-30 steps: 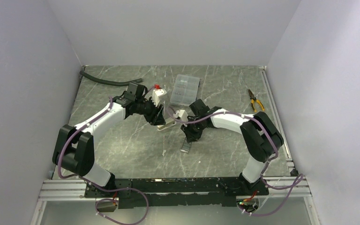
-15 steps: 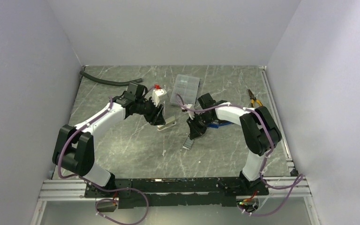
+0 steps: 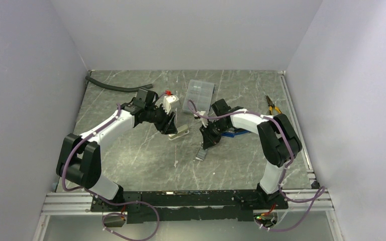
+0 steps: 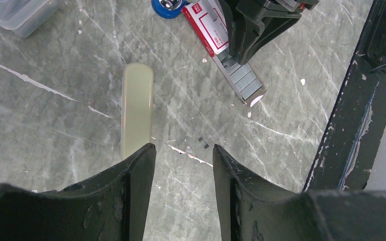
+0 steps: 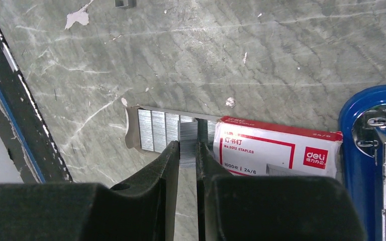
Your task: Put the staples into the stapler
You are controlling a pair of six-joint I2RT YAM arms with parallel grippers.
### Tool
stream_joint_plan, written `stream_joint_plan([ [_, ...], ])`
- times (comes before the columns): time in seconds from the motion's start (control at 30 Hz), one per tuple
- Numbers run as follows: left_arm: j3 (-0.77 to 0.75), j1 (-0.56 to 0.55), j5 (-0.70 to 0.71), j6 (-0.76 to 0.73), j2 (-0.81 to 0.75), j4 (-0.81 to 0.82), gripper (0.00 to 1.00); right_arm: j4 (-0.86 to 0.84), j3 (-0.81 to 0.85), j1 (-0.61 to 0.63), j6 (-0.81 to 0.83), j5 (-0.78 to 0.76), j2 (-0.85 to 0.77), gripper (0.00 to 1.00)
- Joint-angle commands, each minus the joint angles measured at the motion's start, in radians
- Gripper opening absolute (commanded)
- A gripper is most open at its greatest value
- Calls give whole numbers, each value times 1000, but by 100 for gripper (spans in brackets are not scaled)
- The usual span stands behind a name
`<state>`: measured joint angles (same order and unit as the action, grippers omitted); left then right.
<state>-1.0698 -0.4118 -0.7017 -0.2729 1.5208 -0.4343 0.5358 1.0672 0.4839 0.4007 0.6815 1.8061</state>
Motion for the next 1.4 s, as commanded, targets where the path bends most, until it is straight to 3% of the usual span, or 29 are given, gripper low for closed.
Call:
stream_joint_plan([
  [0.0, -29, -1, -5, -16, 1, 5, 51, 20, 41, 1, 22, 44, -53, 11],
  [0.37, -63, 7, 1, -13, 19, 16, 51, 27, 27, 1, 102, 13, -195, 12],
  [0.8, -105, 14, -76, 84, 72, 104, 51, -33, -17, 1, 259, -313, -355, 12],
  [1.03, -125, 29, -74, 138, 86, 112, 51, 55, 48, 2, 457, -492, -313, 12],
  [1.37, -126, 88, -56, 229, 80, 138, 51, 222, 216, 13, 571, -552, -142, 13],
])
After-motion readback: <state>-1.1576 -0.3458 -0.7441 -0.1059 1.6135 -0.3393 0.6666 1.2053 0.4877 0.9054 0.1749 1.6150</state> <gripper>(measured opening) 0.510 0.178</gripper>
